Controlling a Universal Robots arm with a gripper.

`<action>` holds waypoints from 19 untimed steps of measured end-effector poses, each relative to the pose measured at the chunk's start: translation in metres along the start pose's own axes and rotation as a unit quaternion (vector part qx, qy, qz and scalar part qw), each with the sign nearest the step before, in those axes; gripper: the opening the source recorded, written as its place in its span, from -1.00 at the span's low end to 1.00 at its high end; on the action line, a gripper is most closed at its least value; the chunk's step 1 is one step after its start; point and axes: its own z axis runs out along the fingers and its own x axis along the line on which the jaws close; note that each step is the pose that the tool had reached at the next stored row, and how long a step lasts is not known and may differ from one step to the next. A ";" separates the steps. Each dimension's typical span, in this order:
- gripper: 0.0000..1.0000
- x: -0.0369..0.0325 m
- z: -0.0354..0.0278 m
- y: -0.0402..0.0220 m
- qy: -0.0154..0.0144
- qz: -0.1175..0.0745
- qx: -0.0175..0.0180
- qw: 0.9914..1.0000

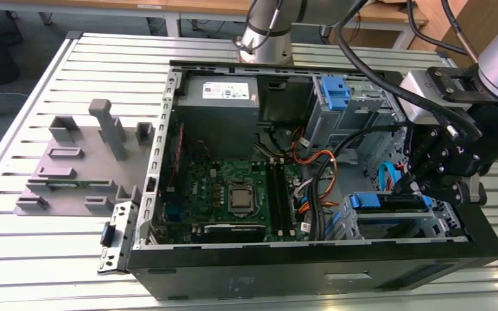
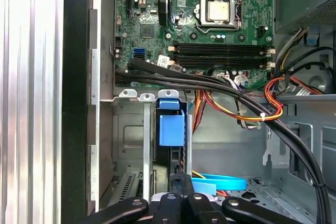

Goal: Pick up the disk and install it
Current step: 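Insert the first disk wire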

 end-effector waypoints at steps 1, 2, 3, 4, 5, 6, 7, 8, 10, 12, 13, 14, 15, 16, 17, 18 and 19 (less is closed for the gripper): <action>-0.79 0.0002 0.0003 0.0000 0.000 0.000 0.000 1.000; -0.79 0.0003 0.0004 0.0000 0.000 0.000 0.000 1.000; -0.79 0.0003 0.0003 0.0000 0.000 0.000 0.000 1.000; -0.79 0.0007 0.0003 0.0000 0.000 0.000 0.000 1.000; -0.79 0.0012 0.0004 0.0000 0.000 0.000 0.000 1.000; -0.79 0.0019 0.0004 0.0000 0.000 0.000 0.000 1.000; -0.79 0.0025 0.0004 0.0000 0.000 0.000 0.000 1.000; -0.79 0.0028 0.0006 0.0000 0.000 0.000 0.000 1.000; -0.79 0.0031 0.0016 0.0000 0.000 0.000 0.000 1.000; -0.79 0.0033 0.0023 -0.0001 0.000 0.000 0.000 1.000; -0.79 0.0033 0.0023 -0.0001 0.000 0.000 0.000 1.000; -0.79 0.0033 0.0023 -0.0001 0.000 0.000 0.000 1.000; -0.79 0.0034 0.0025 -0.0001 0.000 0.000 0.000 1.000; -0.79 0.0037 0.0026 -0.0001 0.000 0.000 0.000 1.000; -0.79 0.0041 0.0027 -0.0001 0.000 0.000 0.000 1.000; -0.79 0.0041 0.0028 -0.0001 0.000 0.000 0.000 1.000; -0.79 0.0041 0.0029 -0.0001 0.000 0.000 0.000 1.000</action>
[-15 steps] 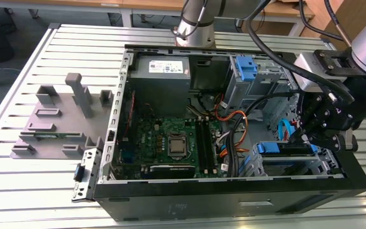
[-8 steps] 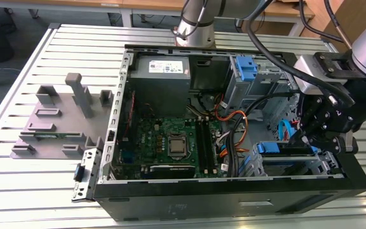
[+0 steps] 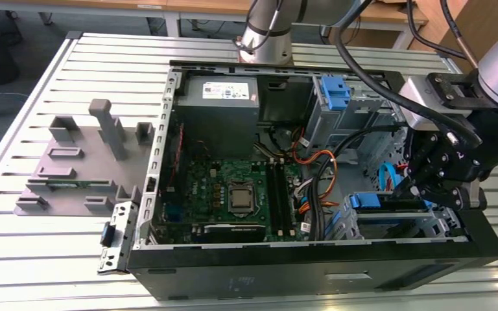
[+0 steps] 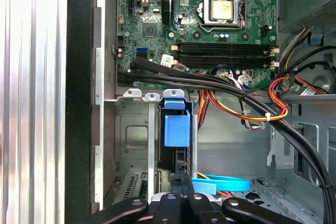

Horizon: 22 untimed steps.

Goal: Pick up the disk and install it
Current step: 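Insert the first disk wire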

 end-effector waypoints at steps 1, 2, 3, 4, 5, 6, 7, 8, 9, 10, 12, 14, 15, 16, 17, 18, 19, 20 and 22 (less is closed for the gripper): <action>-0.79 0.0000 0.0000 0.0000 0.000 0.000 0.000 1.000; -0.79 0.0000 0.0000 0.0000 0.000 0.000 0.000 1.000; -0.79 0.0001 0.0001 0.0000 0.000 0.000 0.000 1.000; -0.79 0.0001 0.0001 0.0000 0.000 0.000 0.000 1.000; -0.79 0.0001 0.0003 0.0000 0.000 0.000 0.000 1.000; -0.79 0.0001 0.0009 0.0000 0.000 0.000 0.000 1.000; -0.79 0.0001 0.0012 0.0000 0.000 0.000 0.000 1.000; -0.79 0.0001 0.0012 0.0000 0.000 0.000 0.000 1.000; -0.79 0.0001 0.0012 0.0000 0.000 0.000 0.000 1.000; -0.79 0.0001 0.0012 0.0000 0.000 0.000 0.000 1.000; -0.79 0.0001 0.0016 0.0000 0.000 0.000 0.000 1.000; -0.79 0.0001 0.0025 0.0000 0.000 0.000 0.000 1.000; -0.79 0.0001 0.0025 0.0000 0.000 0.000 0.000 1.000; -0.79 0.0001 0.0025 0.0000 0.000 0.000 0.000 1.000; -0.79 0.0002 0.0025 0.0000 0.000 0.000 0.000 1.000; -0.79 0.0002 0.0026 -0.0001 0.000 0.000 0.000 1.000; -0.79 0.0001 0.0033 -0.0001 0.000 0.000 0.000 1.000; -0.79 0.0002 0.0041 -0.0001 0.000 0.000 0.000 1.000; -0.79 0.0002 0.0051 -0.0001 0.000 0.000 0.000 1.000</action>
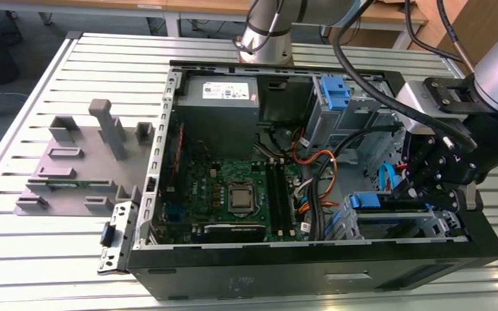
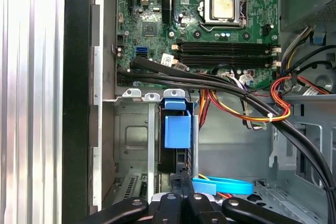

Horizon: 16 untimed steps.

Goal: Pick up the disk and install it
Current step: 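Insert the first disk wire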

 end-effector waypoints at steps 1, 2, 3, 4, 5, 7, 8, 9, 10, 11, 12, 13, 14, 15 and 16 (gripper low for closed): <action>-0.79 0.0000 0.0000 0.0000 0.000 0.000 0.000 1.000; -0.79 0.0000 0.0000 0.0000 0.000 0.000 0.000 1.000; -0.79 0.0000 0.0001 0.0000 0.000 0.000 0.000 1.000; -0.79 0.0000 0.0001 0.0000 0.000 0.000 0.000 1.000; -0.79 0.0000 0.0003 0.0000 0.000 0.000 0.000 1.000; -0.79 0.0001 0.0019 0.0000 0.000 0.000 0.000 1.000; -0.79 0.0001 0.0022 0.0000 0.000 0.000 0.000 1.000; -0.79 0.0001 0.0022 0.0000 0.000 0.000 0.000 1.000; -0.79 0.0001 0.0022 0.0000 0.000 0.000 0.000 1.000; -0.79 0.0001 0.0022 0.0000 0.000 0.000 0.000 1.000; -0.79 0.0001 0.0023 0.0000 0.000 0.000 0.000 1.000; -0.79 0.0001 0.0025 0.0000 0.000 0.000 0.000 1.000; -0.79 0.0001 0.0025 0.0000 0.000 0.000 0.000 1.000; -0.79 0.0001 0.0025 0.0000 0.000 0.000 0.000 1.000; -0.79 0.0001 0.0025 0.0000 0.000 0.000 0.000 1.000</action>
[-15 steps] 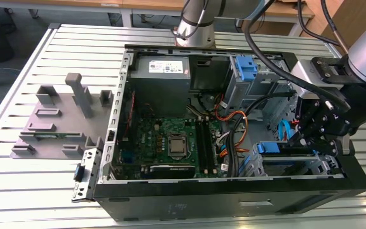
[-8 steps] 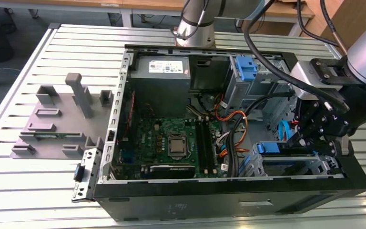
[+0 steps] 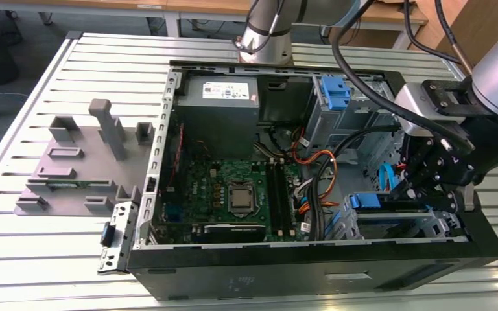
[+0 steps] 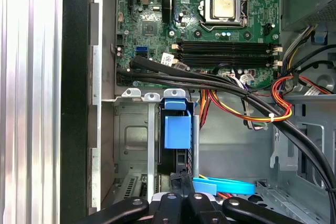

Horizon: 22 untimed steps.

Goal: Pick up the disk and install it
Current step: 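Insert the first disk wire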

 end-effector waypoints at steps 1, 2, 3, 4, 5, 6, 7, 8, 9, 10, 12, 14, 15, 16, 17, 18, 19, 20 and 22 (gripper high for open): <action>-0.77 0.0000 0.0000 0.0000 0.000 0.000 0.000 1.000; -0.77 0.0000 0.0001 0.0000 0.000 0.000 0.000 1.000; -0.77 0.0000 0.0001 0.0000 0.000 0.000 0.000 1.000; -0.65 0.0000 0.0001 0.0000 0.000 0.000 0.000 1.000; -0.65 0.0000 0.0001 0.0000 0.000 0.000 0.000 1.000; -0.65 0.0000 0.0001 0.0000 0.000 0.000 0.000 1.000; -0.65 0.0000 0.0001 0.0000 0.000 0.000 0.000 1.000; -0.65 0.0000 -0.0005 0.0000 0.000 0.000 0.000 1.000; -0.65 -0.0001 -0.0019 0.0000 0.000 0.000 0.000 1.000; -0.65 -0.0002 -0.0039 0.0001 0.000 0.000 0.000 1.000; -0.65 -0.0003 -0.0085 0.0001 0.000 0.000 0.000 1.000; -0.65 -0.0005 -0.0141 0.0002 0.000 0.000 0.000 1.000; -0.65 -0.0006 -0.0165 0.0002 0.000 0.000 0.000 1.000; -0.65 -0.0007 -0.0186 0.0003 0.000 0.000 0.000 1.000; -0.65 -0.0008 -0.0202 0.0003 0.000 0.000 0.000 1.000; -0.65 -0.0008 -0.0214 0.0003 0.000 0.000 0.000 1.000; -0.65 -0.0008 -0.0220 0.0003 0.000 0.000 0.000 1.000; -0.65 -0.0008 -0.0222 0.0003 0.000 0.000 0.000 1.000; -0.65 -0.0010 -0.0223 0.0003 0.000 0.000 0.000 1.000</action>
